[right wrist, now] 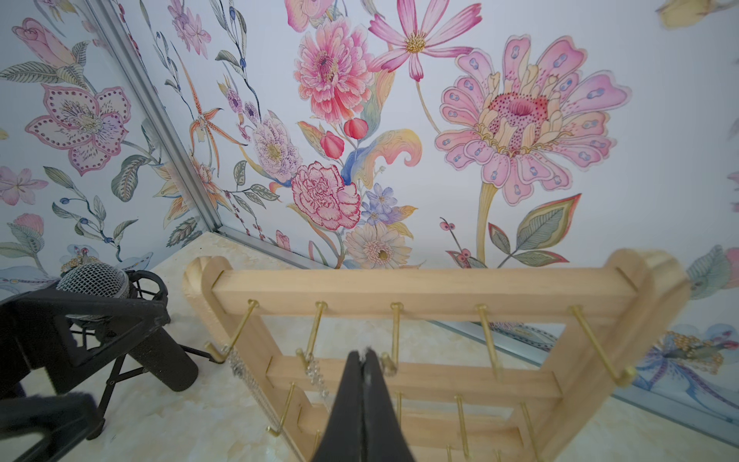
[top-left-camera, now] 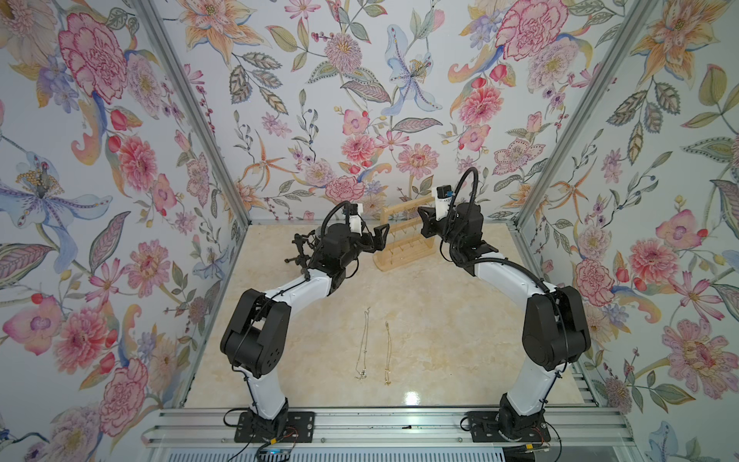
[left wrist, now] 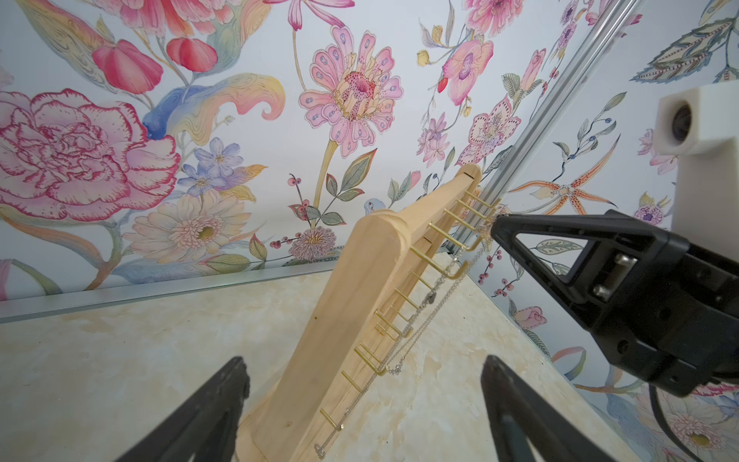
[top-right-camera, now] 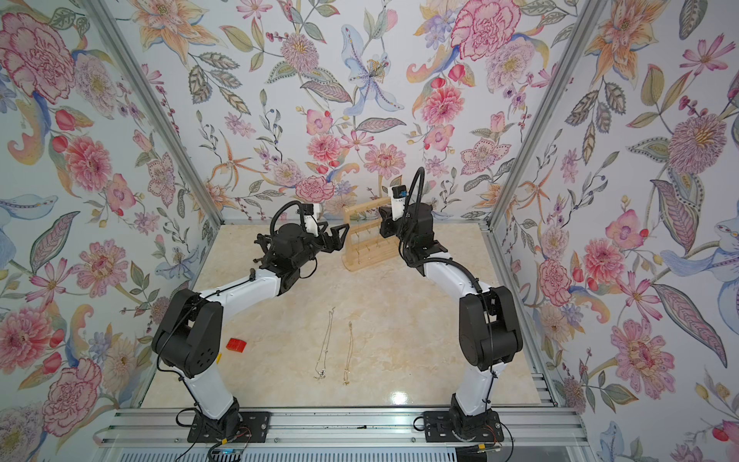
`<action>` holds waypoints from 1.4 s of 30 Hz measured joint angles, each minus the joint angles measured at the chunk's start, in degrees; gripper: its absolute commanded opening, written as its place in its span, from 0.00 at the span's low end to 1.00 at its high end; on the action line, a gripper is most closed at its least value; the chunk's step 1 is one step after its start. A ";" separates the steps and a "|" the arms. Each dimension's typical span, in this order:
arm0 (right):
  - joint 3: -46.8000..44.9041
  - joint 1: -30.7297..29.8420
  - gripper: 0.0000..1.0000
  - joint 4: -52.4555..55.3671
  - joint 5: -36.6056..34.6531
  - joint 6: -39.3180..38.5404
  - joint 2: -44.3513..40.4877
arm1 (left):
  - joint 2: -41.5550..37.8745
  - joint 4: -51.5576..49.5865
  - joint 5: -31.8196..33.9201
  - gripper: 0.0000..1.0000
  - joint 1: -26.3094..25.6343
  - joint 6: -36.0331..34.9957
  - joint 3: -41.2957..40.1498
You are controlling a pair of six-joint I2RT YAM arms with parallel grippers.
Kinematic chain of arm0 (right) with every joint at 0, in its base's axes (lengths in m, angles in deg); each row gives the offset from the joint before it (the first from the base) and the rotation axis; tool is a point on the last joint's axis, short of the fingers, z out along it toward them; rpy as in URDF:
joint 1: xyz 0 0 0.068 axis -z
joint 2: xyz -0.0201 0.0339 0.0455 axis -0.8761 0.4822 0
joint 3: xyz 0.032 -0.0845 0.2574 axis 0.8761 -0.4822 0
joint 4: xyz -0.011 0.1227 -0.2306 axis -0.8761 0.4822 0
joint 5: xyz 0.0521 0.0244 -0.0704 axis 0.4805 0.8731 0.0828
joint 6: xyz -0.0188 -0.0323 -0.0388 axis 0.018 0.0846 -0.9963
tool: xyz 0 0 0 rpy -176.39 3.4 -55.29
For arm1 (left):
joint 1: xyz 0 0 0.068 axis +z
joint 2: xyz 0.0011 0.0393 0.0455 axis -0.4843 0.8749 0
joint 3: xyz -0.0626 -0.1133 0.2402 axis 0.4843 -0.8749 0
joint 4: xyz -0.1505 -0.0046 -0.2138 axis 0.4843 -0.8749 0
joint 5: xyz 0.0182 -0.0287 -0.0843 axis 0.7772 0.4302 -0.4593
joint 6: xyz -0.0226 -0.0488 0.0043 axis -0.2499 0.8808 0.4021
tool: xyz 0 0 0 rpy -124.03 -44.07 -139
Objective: Take the necklace off the jewelry display stand
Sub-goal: Take off the necklace from the stand.
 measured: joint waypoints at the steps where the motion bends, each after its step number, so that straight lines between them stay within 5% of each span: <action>1: 0.00 0.00 0.00 0.00 0.00 0.00 -0.17 | 0.02 -0.02 0.02 0.92 0.00 0.00 0.00; 42: -4.63 0.13 0.00 1.92 1.46 6.49 -13.90 | -2.43 0.09 0.04 0.99 0.00 -0.74 -0.98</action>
